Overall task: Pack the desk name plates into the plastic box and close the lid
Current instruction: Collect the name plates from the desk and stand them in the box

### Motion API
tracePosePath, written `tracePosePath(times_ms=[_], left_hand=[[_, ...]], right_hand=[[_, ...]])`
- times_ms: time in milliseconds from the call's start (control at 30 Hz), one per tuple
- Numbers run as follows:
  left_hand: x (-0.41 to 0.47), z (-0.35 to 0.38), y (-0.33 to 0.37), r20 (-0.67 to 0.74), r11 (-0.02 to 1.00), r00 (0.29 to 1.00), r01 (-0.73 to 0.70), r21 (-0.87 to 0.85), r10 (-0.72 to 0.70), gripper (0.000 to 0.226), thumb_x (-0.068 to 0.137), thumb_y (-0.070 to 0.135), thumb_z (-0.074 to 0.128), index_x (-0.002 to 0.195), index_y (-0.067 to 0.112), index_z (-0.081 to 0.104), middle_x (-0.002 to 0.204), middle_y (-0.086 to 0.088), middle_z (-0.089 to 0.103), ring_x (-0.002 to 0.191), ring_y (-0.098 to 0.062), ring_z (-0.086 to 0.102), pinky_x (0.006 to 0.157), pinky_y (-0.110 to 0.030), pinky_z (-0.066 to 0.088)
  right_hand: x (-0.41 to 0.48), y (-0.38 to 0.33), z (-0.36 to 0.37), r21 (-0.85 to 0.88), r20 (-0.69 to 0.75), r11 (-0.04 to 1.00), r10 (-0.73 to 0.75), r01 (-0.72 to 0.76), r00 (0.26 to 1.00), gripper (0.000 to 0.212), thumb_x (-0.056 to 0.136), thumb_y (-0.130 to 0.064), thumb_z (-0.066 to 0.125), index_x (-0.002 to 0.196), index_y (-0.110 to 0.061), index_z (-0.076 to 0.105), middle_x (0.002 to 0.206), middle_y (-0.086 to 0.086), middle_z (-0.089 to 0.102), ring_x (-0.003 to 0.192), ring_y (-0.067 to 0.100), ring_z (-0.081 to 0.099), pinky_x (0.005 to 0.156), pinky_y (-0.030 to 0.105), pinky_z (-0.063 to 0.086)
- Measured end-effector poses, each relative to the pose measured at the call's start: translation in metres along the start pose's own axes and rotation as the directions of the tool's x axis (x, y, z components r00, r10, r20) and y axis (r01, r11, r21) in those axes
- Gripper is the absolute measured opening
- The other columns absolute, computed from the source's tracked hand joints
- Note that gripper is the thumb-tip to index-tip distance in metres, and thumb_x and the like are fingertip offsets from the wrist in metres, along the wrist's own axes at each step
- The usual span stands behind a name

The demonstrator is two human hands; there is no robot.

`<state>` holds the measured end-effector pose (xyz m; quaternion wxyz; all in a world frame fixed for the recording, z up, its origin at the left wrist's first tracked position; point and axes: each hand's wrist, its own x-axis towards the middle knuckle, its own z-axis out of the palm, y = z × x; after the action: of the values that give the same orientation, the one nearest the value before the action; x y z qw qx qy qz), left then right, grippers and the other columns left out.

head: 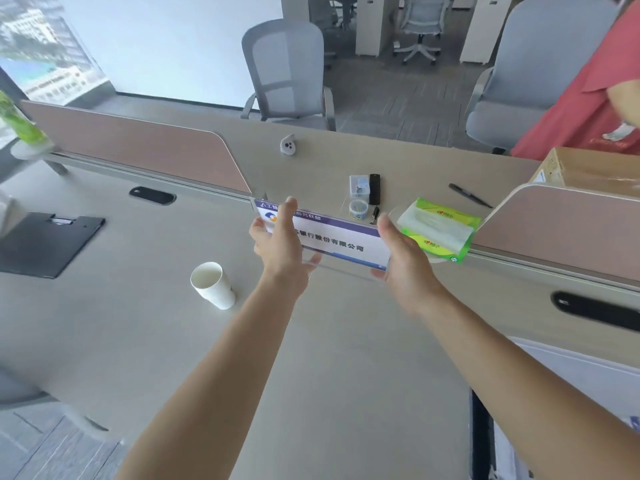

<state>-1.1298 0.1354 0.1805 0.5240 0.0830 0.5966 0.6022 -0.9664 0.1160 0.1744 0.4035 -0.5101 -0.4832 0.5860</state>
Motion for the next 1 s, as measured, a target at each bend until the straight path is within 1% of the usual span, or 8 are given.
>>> tracePosePath(times_ms=[133, 233, 367, 467, 567, 700, 900, 1000], left_hand=[[-0.04, -0.005, -0.002, 0.03, 0.998, 0.999, -0.031, 0.052, 0.03, 0.087, 0.054, 0.064, 0.074, 0.131, 0.044, 0.04, 0.143, 0.004, 0.038, 0.115, -0.029, 0.054, 0.074, -0.051, 0.056], [-0.064, -0.01, 0.001, 0.049, 0.981, 0.998, -0.039, 0.191, 0.03, 0.096, 0.053, 0.073, 0.071, 0.138, 0.046, 0.035, 0.148, 0.008, 0.03, 0.126, -0.03, 0.043, 0.089, -0.059, 0.045], [-0.087, -0.014, 0.004, 0.172, 0.966, 0.985, -0.065, 0.25, 0.022, 0.081, 0.064, 0.075, 0.067, 0.136, 0.05, 0.037, 0.139, 0.012, 0.033, 0.133, -0.032, 0.034, 0.1, -0.064, 0.038], [-0.099, -0.014, 0.006, 0.249, 0.975, 0.968, -0.074, 0.209, 0.02, 0.064, 0.074, 0.068, 0.066, 0.129, 0.045, 0.043, 0.131, 0.008, 0.036, 0.124, -0.035, 0.038, 0.097, -0.061, 0.045], [-0.108, -0.016, 0.008, 0.3, 0.981, 0.953, -0.083, 0.176, 0.027, 0.054, 0.076, 0.06, 0.067, 0.122, 0.038, 0.048, 0.124, 0.002, 0.049, 0.115, -0.031, 0.051, 0.089, -0.056, 0.052], [-0.114, -0.027, 0.005, 0.379, 0.985, 0.925, -0.075, 0.157, 0.01, 0.038, 0.075, 0.054, 0.067, 0.103, 0.032, 0.053, 0.109, -0.001, 0.057, 0.104, -0.028, 0.057, 0.087, -0.053, 0.053], [-0.152, -0.02, -0.014, 0.587, 0.961, 0.81, -0.166, 0.219, 0.006, 0.042, 0.07, 0.042, 0.069, 0.103, 0.022, 0.051, 0.093, -0.005, 0.06, 0.081, -0.025, 0.059, 0.07, -0.039, 0.046], [-0.183, -0.007, -0.03, 0.668, 0.946, 0.744, -0.22, 0.237, 0.005, 0.053, 0.062, 0.041, 0.071, 0.103, 0.014, 0.051, 0.083, -0.005, 0.058, 0.072, -0.023, 0.058, 0.065, -0.04, 0.046]], right_hand=[[-0.031, -0.014, -0.008, 0.03, -0.118, 1.0, 0.007, -0.004, 0.993, 0.03, 0.091, -0.049, 0.049, 0.079, -0.024, 0.059, 0.081, -0.006, 0.059, 0.086, 0.019, 0.055, 0.083, 0.038, 0.049], [-0.05, -0.024, -0.017, 0.009, -0.167, 1.0, -0.01, 0.012, 0.986, 0.045, 0.087, -0.047, 0.047, 0.088, -0.002, 0.052, 0.082, 0.0, 0.049, 0.08, 0.018, 0.045, 0.076, 0.035, 0.041], [-0.073, -0.04, -0.024, 0.022, -0.205, 0.999, -0.021, 0.026, 0.978, 0.034, 0.093, -0.044, 0.047, 0.079, -0.014, 0.057, 0.08, -0.001, 0.056, 0.082, 0.018, 0.051, 0.081, 0.037, 0.044], [-0.09, -0.046, -0.025, 0.038, -0.222, 0.999, -0.028, 0.037, 0.975, 0.051, 0.084, -0.05, 0.049, 0.093, -0.001, 0.059, 0.077, -0.001, 0.057, 0.079, 0.018, 0.05, 0.083, 0.044, 0.048], [-0.109, -0.044, -0.022, 0.047, -0.226, 0.998, -0.022, 0.033, 0.974, 0.033, 0.085, -0.051, 0.052, 0.066, -0.027, 0.063, 0.07, -0.005, 0.063, 0.08, 0.02, 0.055, 0.09, 0.051, 0.05], [-0.138, -0.044, -0.02, 0.04, -0.173, 0.999, -0.005, 0.012, 0.985, 0.042, 0.074, -0.061, 0.059, 0.092, -0.025, 0.072, 0.102, 0.002, 0.075, 0.102, 0.025, 0.067, 0.1, 0.041, 0.042], [-0.203, -0.061, -0.028, -0.58, -0.133, 0.815, -0.092, -0.002, 0.987, 0.057, 0.072, -0.067, 0.057, 0.099, -0.018, 0.068, 0.094, 0.003, 0.071, 0.088, 0.025, 0.065, 0.086, 0.04, 0.048], [-0.228, -0.069, -0.035, -0.775, -0.187, 0.628, -0.126, -0.068, 0.974, 0.028, 0.077, -0.052, 0.066, 0.081, -0.025, 0.061, 0.078, -0.002, 0.066, 0.069, 0.019, 0.063, 0.066, 0.035, 0.05]])
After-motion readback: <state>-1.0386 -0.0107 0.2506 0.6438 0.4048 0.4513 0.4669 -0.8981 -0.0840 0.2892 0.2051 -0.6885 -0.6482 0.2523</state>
